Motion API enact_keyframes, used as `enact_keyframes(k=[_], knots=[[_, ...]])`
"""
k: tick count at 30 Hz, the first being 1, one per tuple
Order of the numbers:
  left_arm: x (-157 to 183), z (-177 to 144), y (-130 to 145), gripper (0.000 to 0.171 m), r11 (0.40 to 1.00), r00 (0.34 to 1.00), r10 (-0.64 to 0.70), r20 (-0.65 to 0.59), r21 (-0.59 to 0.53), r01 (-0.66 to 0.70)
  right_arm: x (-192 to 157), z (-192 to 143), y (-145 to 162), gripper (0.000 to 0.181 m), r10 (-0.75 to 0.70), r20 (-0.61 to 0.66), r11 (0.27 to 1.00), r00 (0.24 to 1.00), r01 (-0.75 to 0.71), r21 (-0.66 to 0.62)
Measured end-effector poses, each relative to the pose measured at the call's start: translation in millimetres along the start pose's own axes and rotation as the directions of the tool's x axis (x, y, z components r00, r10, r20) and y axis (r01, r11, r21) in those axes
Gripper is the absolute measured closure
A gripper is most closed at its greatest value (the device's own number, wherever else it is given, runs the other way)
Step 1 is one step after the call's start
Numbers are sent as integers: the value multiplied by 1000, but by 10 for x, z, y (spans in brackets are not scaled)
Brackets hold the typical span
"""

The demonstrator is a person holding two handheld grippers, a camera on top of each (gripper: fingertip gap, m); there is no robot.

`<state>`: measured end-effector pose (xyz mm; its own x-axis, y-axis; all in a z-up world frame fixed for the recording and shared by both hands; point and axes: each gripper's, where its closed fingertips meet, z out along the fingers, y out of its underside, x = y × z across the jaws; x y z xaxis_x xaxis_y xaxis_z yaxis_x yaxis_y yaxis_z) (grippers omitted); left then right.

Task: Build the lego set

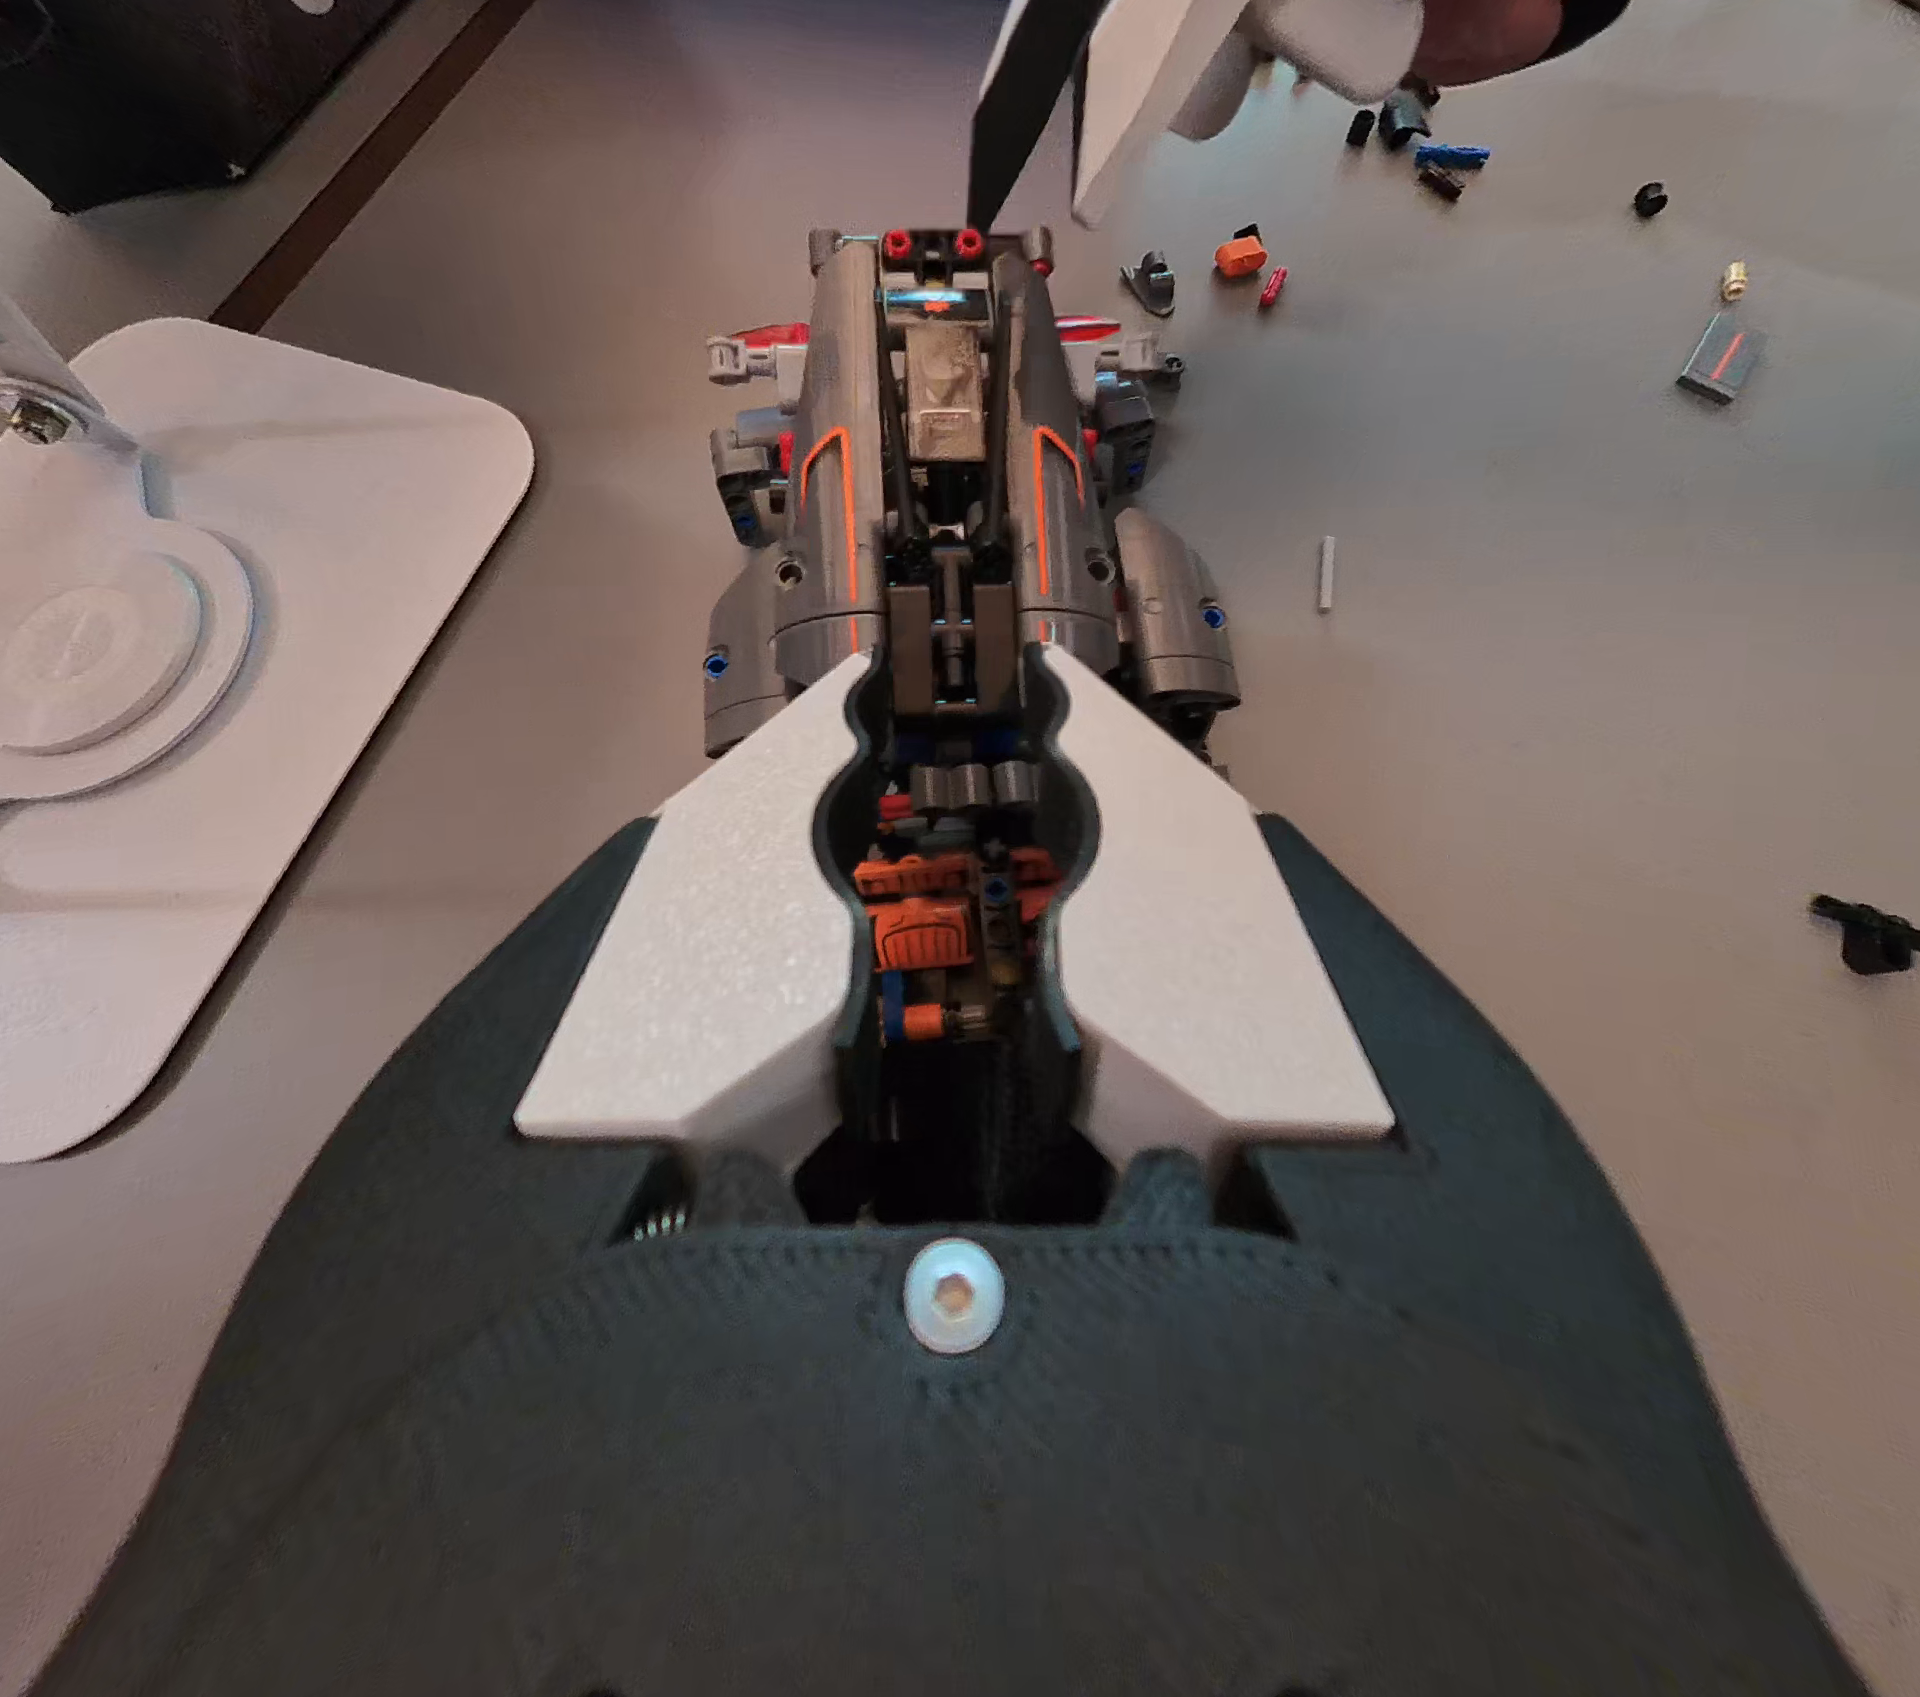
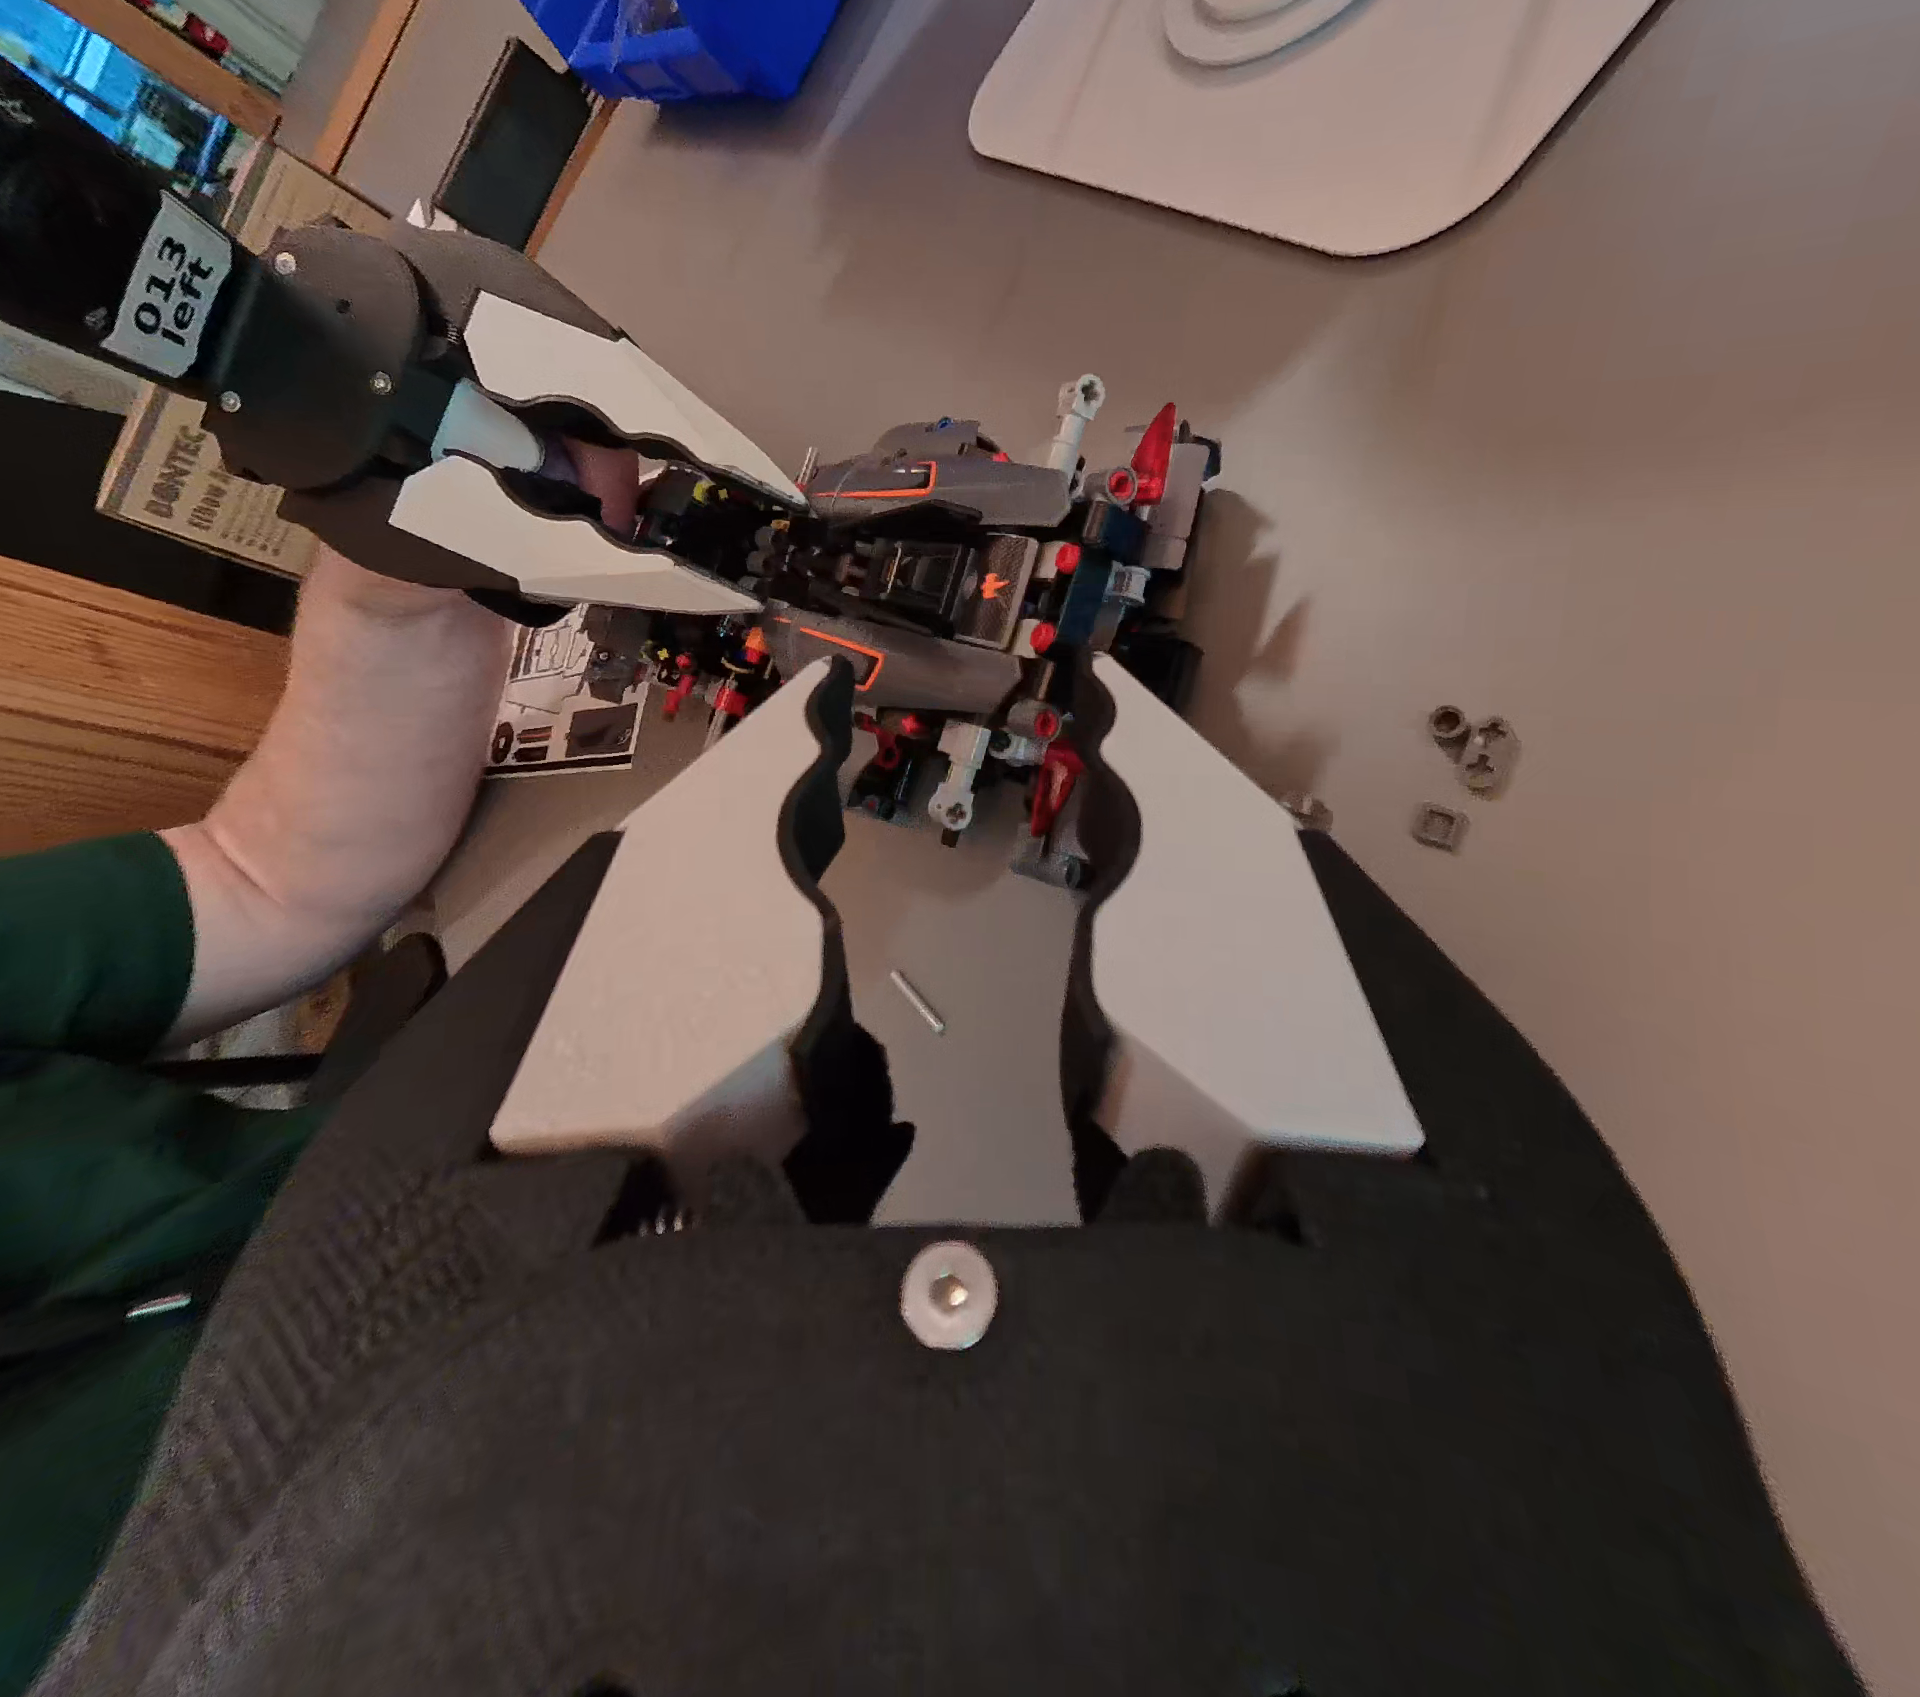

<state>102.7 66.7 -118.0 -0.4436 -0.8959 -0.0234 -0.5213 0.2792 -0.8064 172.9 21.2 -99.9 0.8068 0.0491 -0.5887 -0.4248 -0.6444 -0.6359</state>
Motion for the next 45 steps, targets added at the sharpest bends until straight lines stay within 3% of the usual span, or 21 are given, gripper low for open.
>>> enact_keyframes(k=[5, 12, 17, 19, 31, 34, 45], knots=[[0, -13, -1, 142, 1000, 1000, 14, 8, -8, -14, -85, -107, 182, 148, -63, -60, 998, 996, 63, -7], [6, -49, -90, 114, 998, 998, 55, 28, 26, -56, -73, 79, 472, 155, -94, -104, 993, 990, 86, -80], [33, 35, -18, 115, 994, 993, 105, 45, -25, -104, -26, 221, 537, 161, -116, -138, 990, 984, 103, -101], [28, 64, 11, 114, 992, 991, 118, 55, -47, -115, 10, 237, 515, 173, -155, -177, 986, 972, 141, -90], [13, 73, 20, 113, 995, 995, 91, 47, -39, -89, -171, 144, 525, 164, -193, -44, 963, 980, 181, -201], [14, 75, 21, 112, 995, 995, 90, 44, -40, -88, -117, 152, 535, 173, -210, -50, 955, 976, 194, -225], [8, 92, 55, 107, 993, 993, 104, 54, -62, -101, -89, 131, 435, 175, -281, -80, 949, 956, 266, -168]])
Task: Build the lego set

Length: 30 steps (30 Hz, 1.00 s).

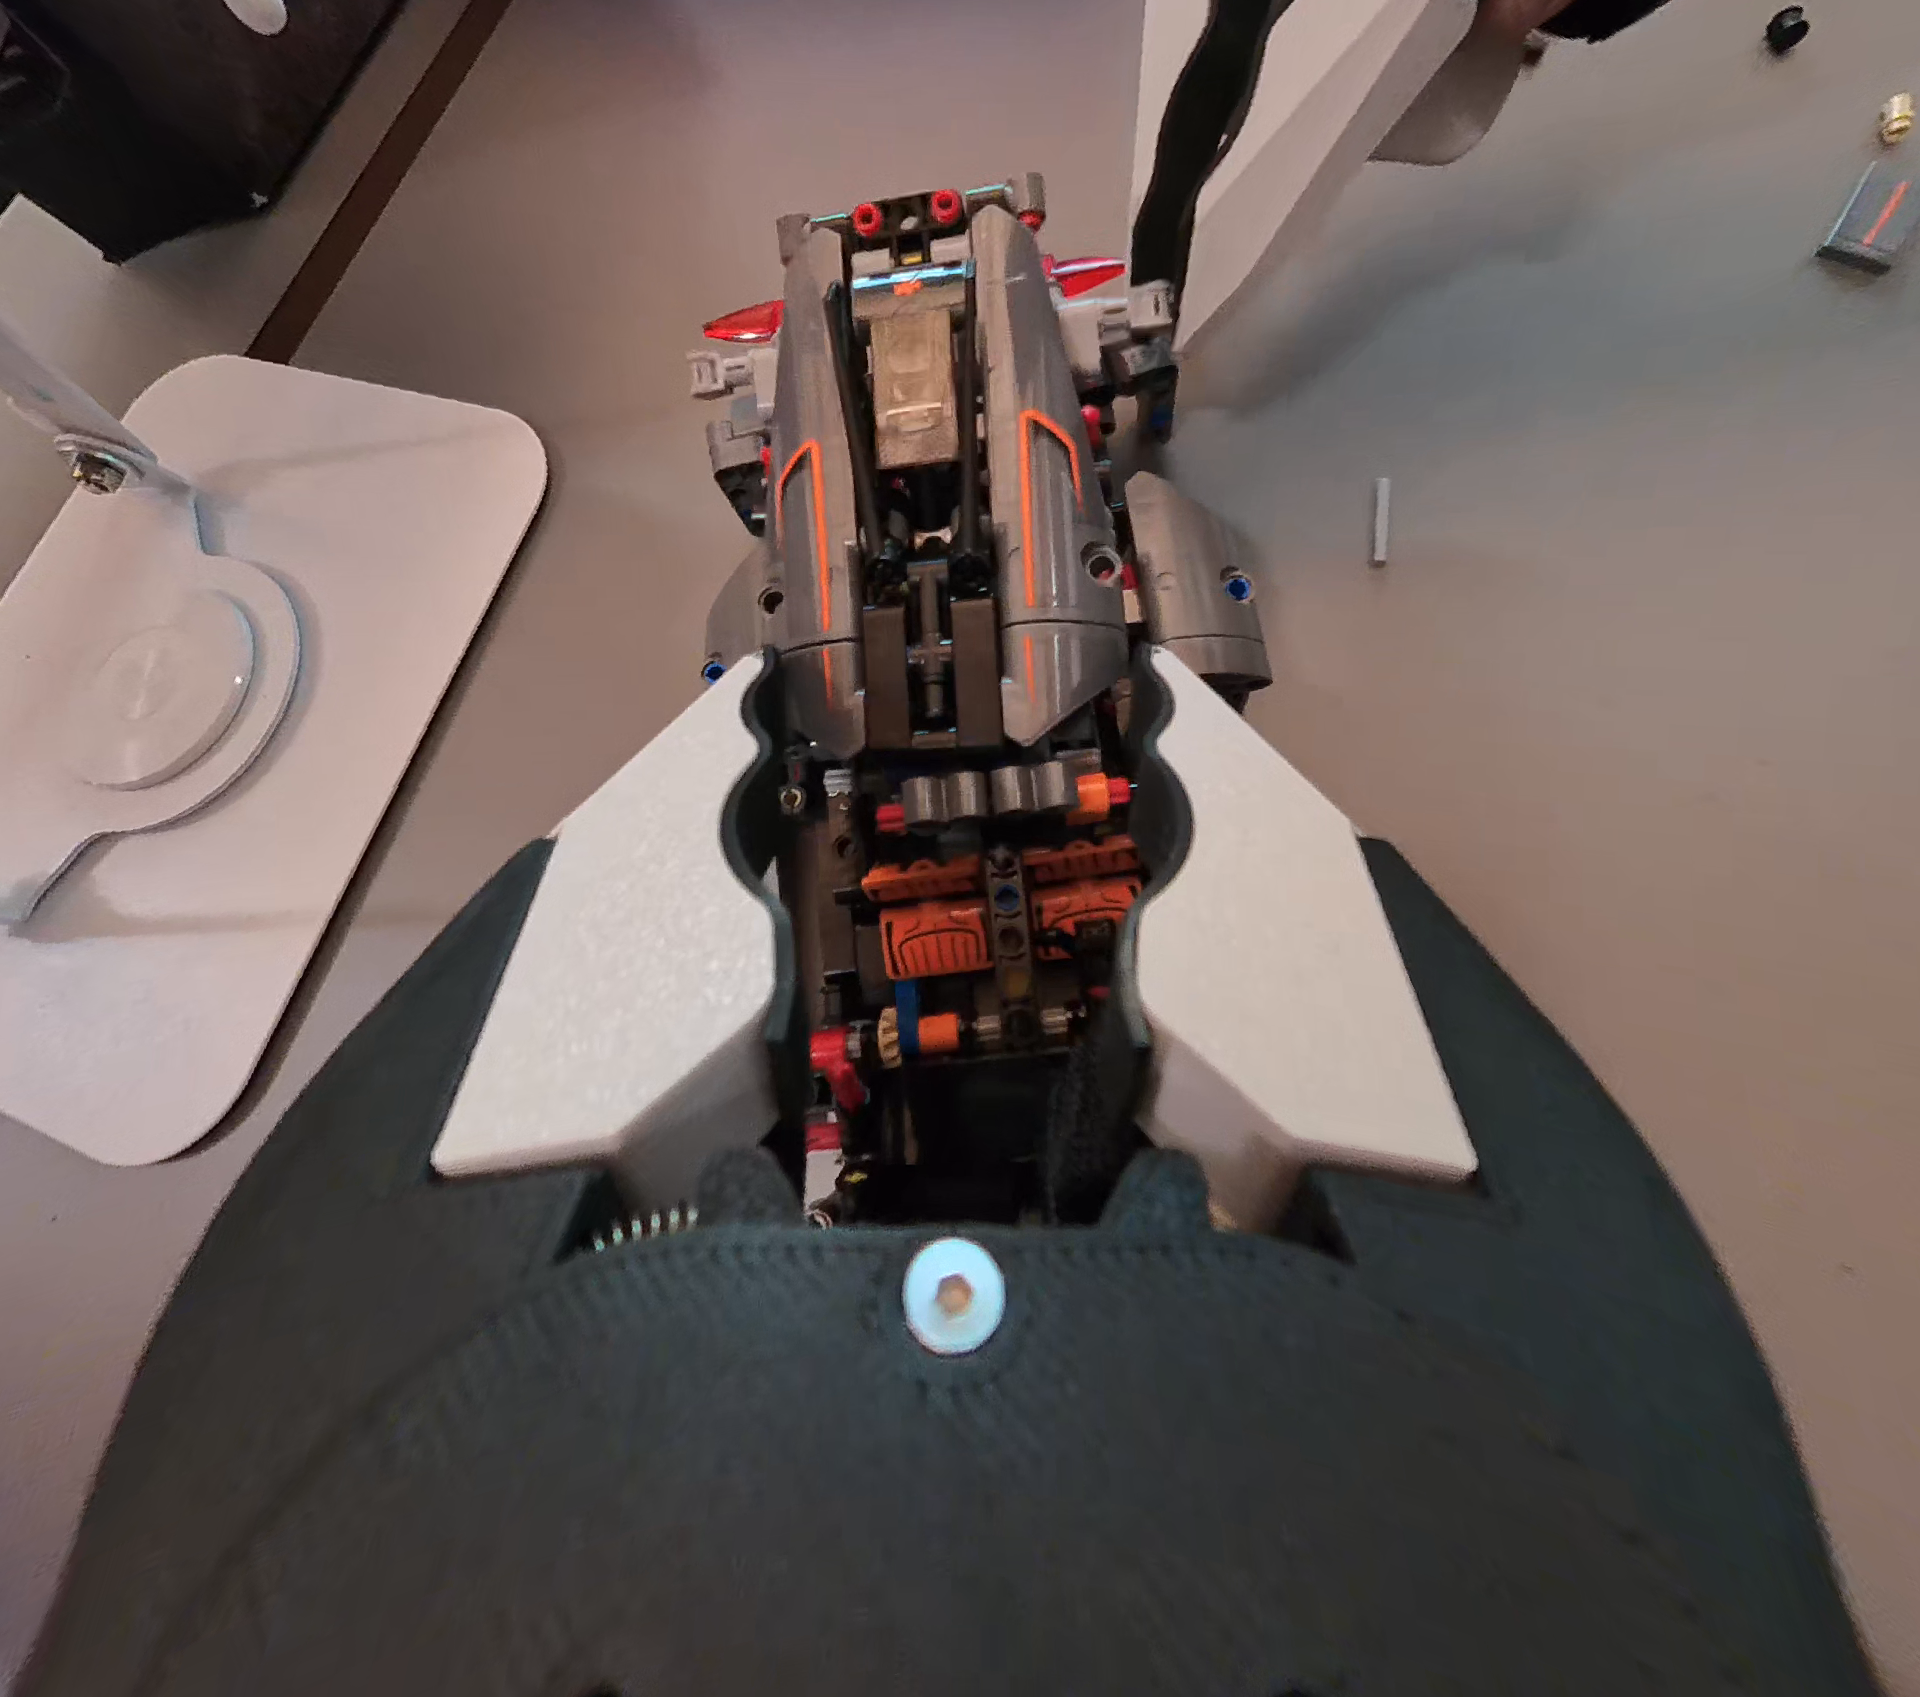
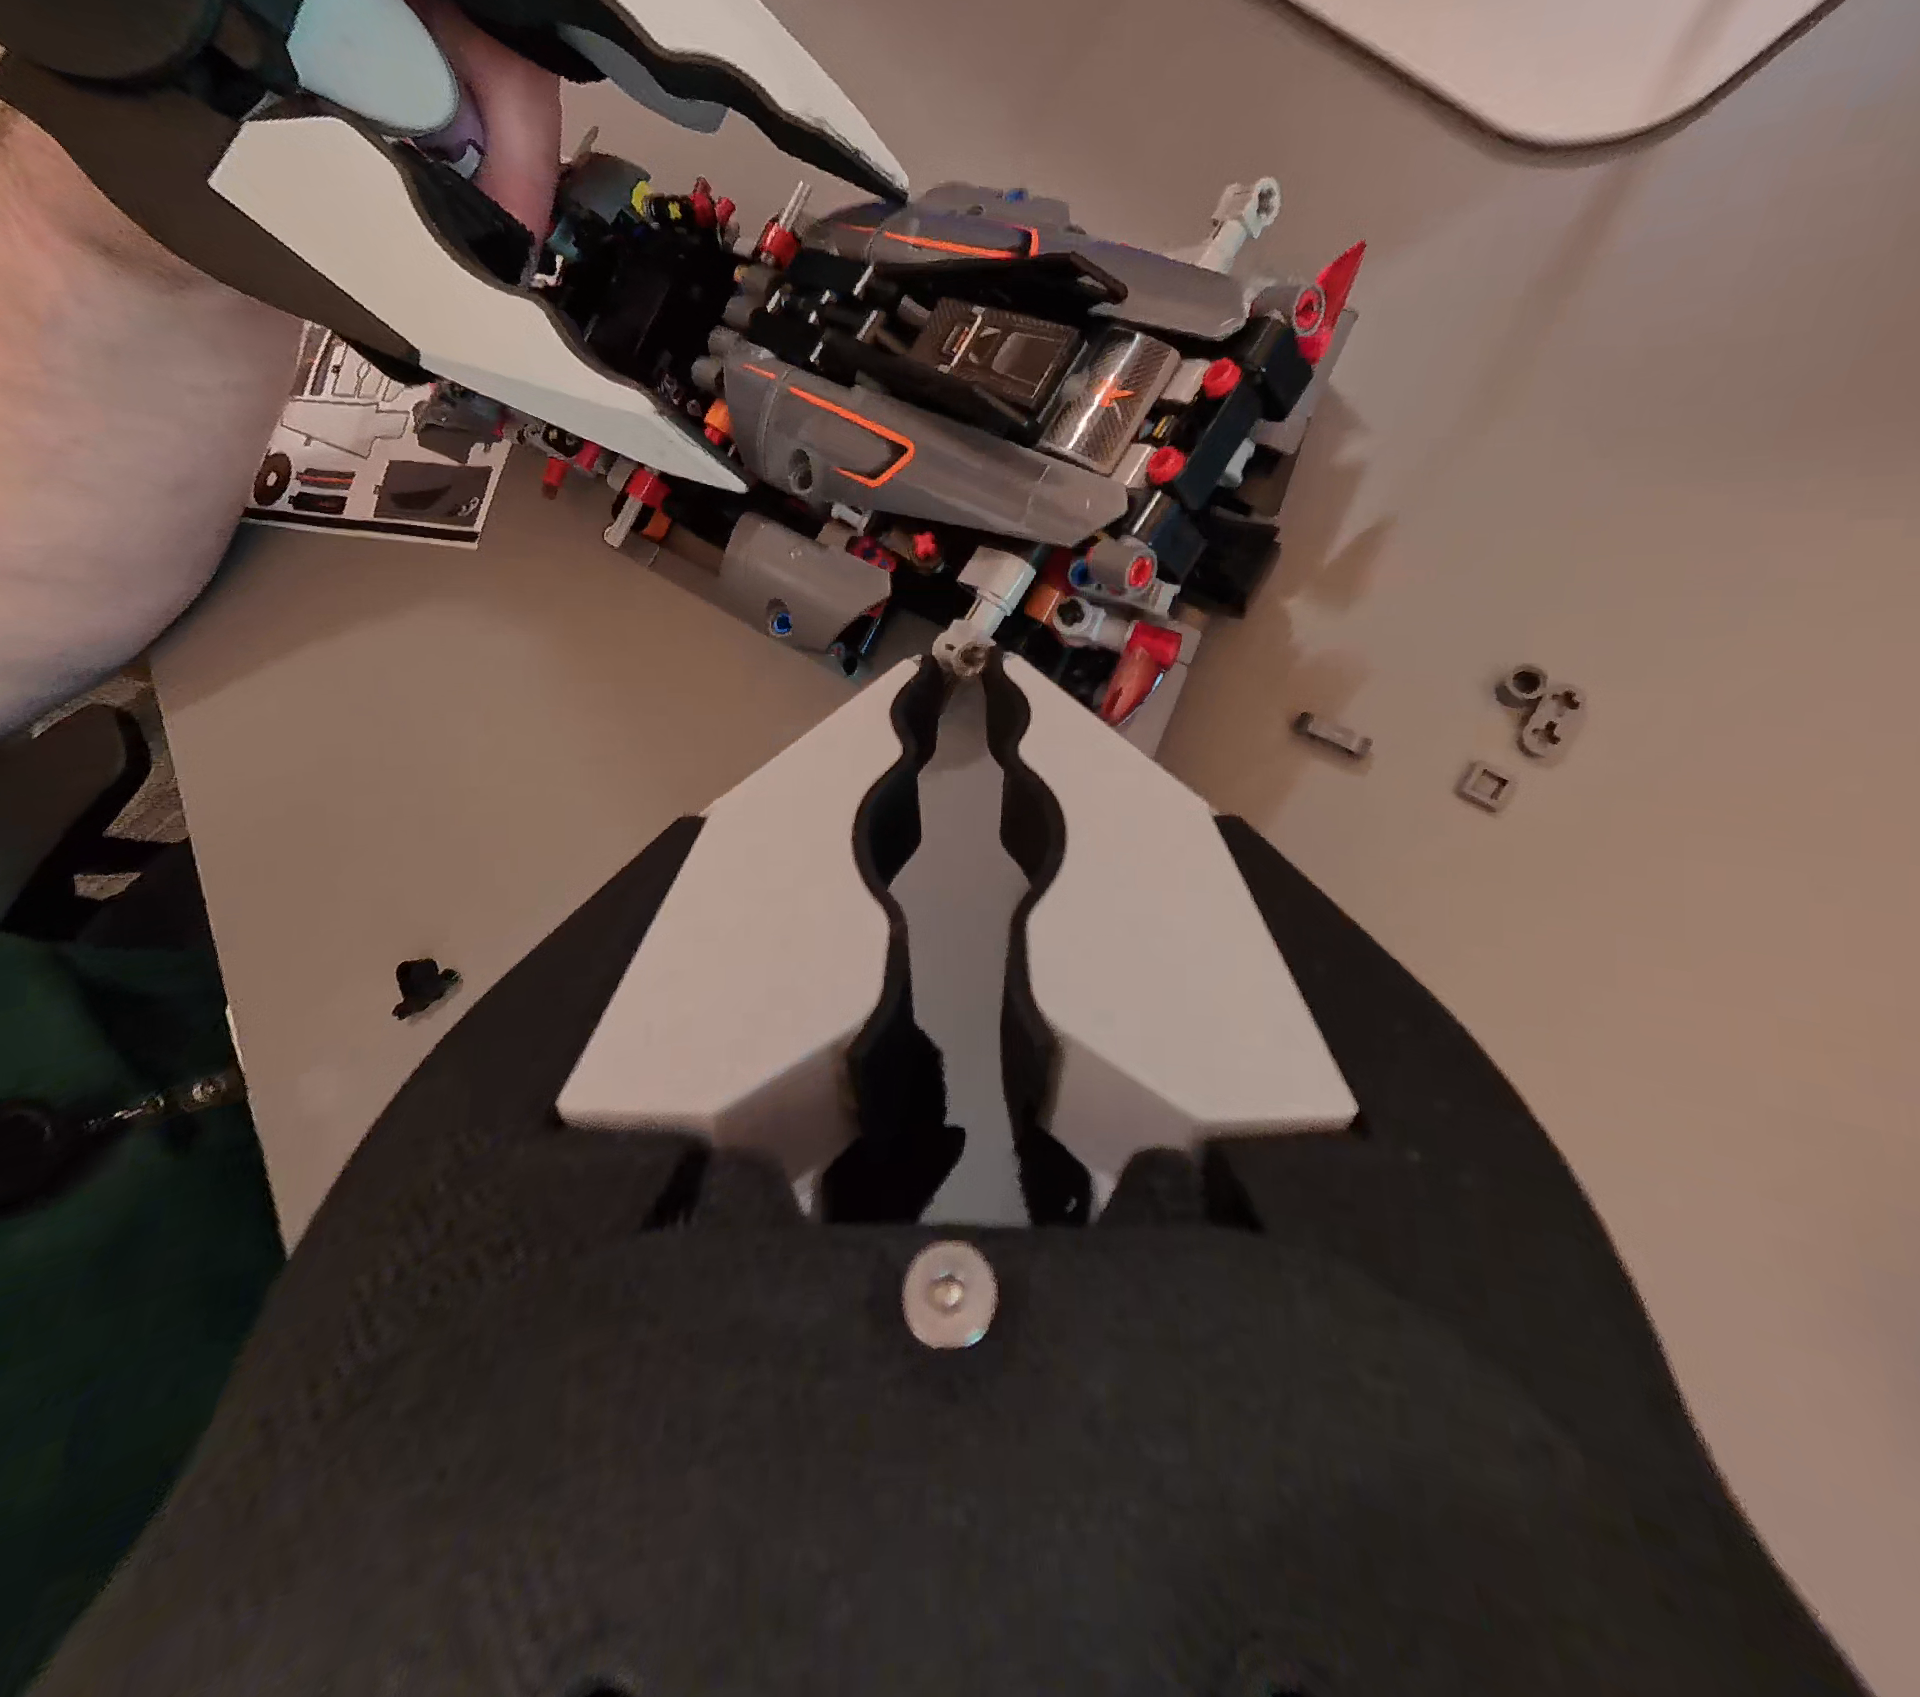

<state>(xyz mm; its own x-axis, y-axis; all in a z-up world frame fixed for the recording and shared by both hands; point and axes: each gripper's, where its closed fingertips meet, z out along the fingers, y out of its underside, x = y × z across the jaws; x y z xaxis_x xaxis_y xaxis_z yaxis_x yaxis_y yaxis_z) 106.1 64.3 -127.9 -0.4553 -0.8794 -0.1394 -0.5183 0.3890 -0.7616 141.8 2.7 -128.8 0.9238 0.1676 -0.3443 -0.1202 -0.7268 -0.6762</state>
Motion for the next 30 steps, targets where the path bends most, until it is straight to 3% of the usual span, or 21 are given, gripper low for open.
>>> enact_keyframes(k=[14, 19, 24, 30], knots=[[-44, 101, 124, 97, 992, 995, 63, 77, -111, -55, -180, -151, -282, 177, -91, -44, 993, 995, 94, 65], [-37, 60, 94, 98, 995, 998, 27, 53, -92, -22, -175, -146, -273, 177, -106, -59, 992, 993, 110, 59], [12, -74, -211, 86, 998, 997, -59, -40, 25, 60, -174, -145, -261, 177, -112, -65, 992, 992, 116, 57], [19, 187, -43, 80, 993, 997, -72, -34, -100, 68, -195, -150, -271, 177, -136, -87, 989, 987, 140, 50]])
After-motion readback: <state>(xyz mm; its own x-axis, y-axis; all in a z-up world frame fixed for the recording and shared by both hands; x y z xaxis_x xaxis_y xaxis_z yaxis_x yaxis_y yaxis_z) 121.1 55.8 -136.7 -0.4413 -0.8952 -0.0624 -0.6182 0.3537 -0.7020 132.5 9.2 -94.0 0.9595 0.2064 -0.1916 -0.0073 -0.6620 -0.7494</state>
